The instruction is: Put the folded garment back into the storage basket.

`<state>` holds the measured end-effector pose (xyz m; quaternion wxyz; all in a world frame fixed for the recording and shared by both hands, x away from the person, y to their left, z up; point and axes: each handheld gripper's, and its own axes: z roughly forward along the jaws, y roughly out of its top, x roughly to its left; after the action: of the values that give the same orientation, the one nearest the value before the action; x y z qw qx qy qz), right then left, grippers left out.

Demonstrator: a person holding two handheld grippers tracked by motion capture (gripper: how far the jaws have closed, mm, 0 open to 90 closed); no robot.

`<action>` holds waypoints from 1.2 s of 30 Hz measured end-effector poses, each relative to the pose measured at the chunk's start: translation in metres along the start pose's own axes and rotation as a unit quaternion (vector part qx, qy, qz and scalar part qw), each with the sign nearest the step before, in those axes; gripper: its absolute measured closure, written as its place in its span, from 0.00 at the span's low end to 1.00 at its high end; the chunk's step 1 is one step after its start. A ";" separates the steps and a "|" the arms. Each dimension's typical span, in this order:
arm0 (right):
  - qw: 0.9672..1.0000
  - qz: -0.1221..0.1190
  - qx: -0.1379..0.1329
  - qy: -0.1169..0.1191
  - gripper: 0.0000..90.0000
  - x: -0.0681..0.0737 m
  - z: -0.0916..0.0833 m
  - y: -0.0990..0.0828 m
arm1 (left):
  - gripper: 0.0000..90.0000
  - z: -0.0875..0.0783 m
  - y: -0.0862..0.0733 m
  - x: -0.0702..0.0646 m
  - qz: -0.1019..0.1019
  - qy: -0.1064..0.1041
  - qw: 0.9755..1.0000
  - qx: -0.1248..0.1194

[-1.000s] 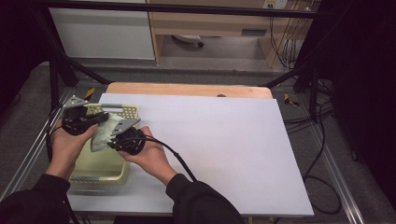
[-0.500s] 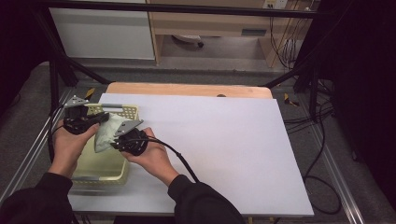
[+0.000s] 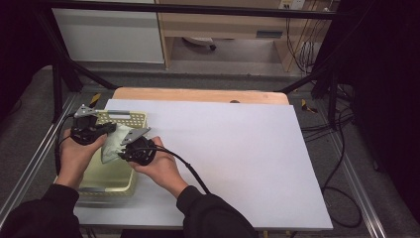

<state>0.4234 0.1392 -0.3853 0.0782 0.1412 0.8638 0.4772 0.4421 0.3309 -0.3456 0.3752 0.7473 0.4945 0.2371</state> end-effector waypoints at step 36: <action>0.991 0.074 -0.004 -0.113 0.07 0.001 -0.095 -0.055 | 0.12 -0.031 -0.036 -0.056 -0.026 0.021 0.993 -0.110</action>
<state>0.3876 0.0353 -0.3812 0.1401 0.2573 0.8347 0.4663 0.3774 0.2980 -0.3545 0.4506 0.6832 0.4927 0.2956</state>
